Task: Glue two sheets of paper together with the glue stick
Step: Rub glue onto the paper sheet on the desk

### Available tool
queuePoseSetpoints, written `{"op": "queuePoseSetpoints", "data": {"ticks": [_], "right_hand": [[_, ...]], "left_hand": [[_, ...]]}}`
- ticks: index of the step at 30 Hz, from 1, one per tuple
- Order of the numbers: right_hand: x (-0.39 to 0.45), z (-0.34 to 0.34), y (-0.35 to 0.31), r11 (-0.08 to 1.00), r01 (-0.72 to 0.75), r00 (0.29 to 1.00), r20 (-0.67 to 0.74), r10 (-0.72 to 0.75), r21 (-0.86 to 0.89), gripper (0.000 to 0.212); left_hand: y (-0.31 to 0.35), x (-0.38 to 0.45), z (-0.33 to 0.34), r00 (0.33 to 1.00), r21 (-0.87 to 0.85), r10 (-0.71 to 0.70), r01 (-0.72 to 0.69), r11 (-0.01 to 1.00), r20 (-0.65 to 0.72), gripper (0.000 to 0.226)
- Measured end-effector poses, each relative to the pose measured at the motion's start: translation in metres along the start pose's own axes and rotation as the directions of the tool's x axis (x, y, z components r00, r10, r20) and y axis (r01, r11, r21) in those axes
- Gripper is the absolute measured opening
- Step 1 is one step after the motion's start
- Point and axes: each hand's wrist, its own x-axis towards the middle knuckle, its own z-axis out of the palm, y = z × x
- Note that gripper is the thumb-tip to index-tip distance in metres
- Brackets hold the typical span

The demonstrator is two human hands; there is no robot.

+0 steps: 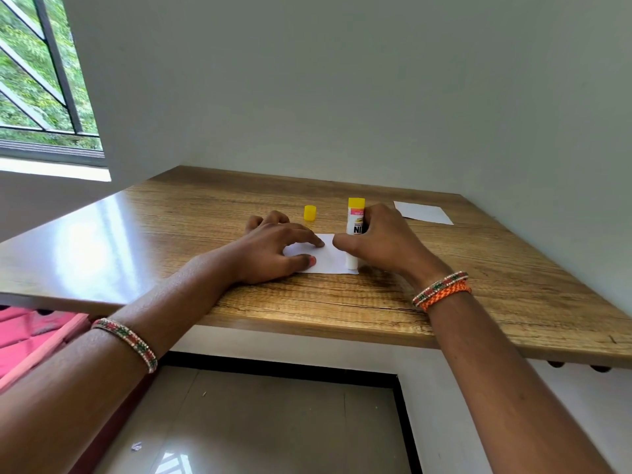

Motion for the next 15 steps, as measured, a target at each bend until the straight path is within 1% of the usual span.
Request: {"op": "queuePoseSetpoints", "data": {"ticks": [5,6,7,8,10,12,13,15], "right_hand": [[-0.003,-0.002,-0.002,0.999,-0.029,0.998,0.062,0.028,0.015,0.027],[-0.003,-0.002,-0.003,0.999,-0.025,0.999,0.043,0.023,0.043,0.026],[-0.002,-0.002,-0.003,0.995,-0.012,1.0,-0.019,0.014,0.104,0.023],[0.0,-0.002,-0.003,0.982,0.006,0.992,-0.121,0.017,0.187,0.02],[0.005,-0.005,-0.001,0.945,0.056,0.937,-0.344,0.062,0.322,0.018],[0.01,-0.007,0.004,0.947,0.072,0.869,-0.485,0.093,0.312,0.022],[0.012,-0.007,0.006,0.96,0.069,0.851,-0.519,0.085,0.27,0.023],[0.015,-0.004,0.01,0.982,0.06,0.848,-0.527,0.044,0.179,0.022]], "left_hand": [[-0.001,0.001,0.001,1.0,-0.002,0.005,-0.005,1.0,-0.008,0.056],[-0.001,0.001,0.001,1.0,0.001,0.008,-0.008,1.0,-0.012,0.056],[-0.002,0.001,0.001,1.0,0.009,0.011,-0.011,1.0,-0.014,0.056],[-0.002,0.001,0.0,1.0,0.018,0.016,-0.015,1.0,-0.013,0.056],[-0.004,0.002,0.002,1.0,0.033,0.02,-0.02,0.999,-0.021,0.055],[-0.005,0.002,0.003,0.998,0.023,0.018,-0.017,1.0,-0.061,0.056],[-0.006,0.001,0.003,0.993,0.008,0.026,-0.025,1.0,-0.111,0.059],[-0.004,0.0,0.003,0.965,-0.017,0.071,-0.078,0.997,-0.251,0.058]]}}
